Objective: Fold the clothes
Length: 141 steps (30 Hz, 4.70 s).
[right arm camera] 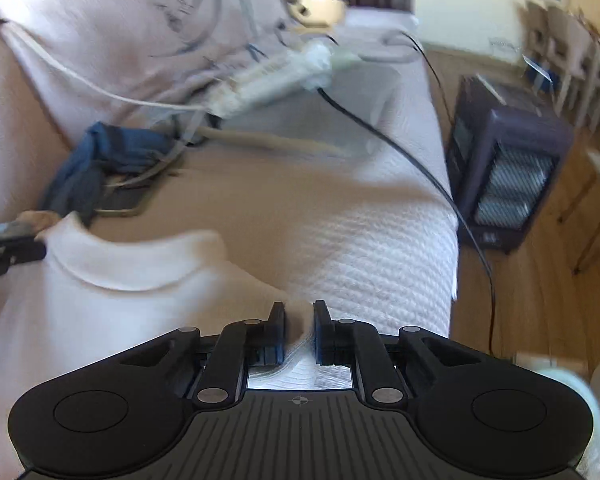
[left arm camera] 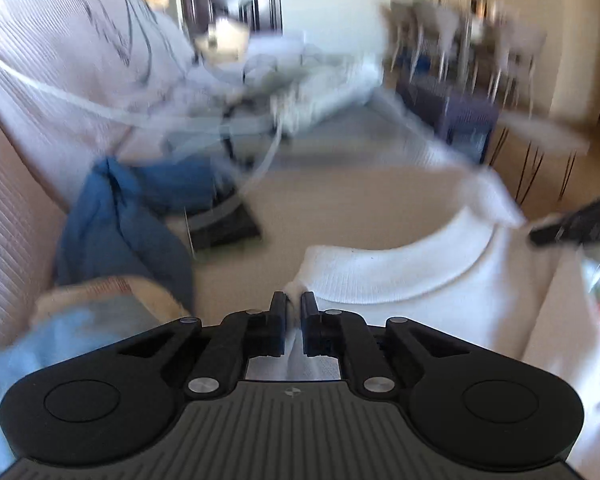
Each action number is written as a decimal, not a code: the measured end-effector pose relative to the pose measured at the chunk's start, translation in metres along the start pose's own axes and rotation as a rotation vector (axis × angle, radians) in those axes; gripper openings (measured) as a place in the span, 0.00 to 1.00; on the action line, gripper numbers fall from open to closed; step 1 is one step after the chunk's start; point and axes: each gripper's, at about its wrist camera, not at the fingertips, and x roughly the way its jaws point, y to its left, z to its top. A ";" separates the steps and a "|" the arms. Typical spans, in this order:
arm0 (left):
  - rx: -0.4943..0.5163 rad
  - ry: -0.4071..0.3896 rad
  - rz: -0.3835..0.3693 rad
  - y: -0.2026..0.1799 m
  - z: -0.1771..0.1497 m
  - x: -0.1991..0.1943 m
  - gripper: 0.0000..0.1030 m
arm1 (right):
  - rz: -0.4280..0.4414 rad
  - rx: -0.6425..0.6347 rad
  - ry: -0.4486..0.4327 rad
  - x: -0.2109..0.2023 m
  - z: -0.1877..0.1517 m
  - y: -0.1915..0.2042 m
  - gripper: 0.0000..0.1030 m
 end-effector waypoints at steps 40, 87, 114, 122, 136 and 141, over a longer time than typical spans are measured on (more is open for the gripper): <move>-0.215 0.043 -0.212 0.007 -0.208 -0.228 0.63 | 0.086 0.001 0.044 -0.194 -0.208 -0.019 0.39; -0.114 0.207 -0.168 -0.054 -0.260 -0.208 0.46 | 0.219 0.136 0.143 -0.134 -0.280 0.002 0.33; -0.234 0.210 -0.227 -0.043 -0.265 -0.177 0.09 | 0.138 0.159 0.125 -0.129 -0.290 0.008 0.20; -0.352 0.047 -0.383 0.006 -0.219 -0.254 0.07 | 0.080 0.197 0.080 -0.178 -0.275 -0.011 0.10; -0.114 0.304 -0.096 -0.037 -0.260 -0.177 0.17 | 0.037 0.207 0.196 -0.139 -0.306 -0.011 0.10; -0.155 0.322 -0.132 -0.034 -0.254 -0.189 0.18 | 0.059 0.203 0.196 -0.143 -0.304 -0.014 0.18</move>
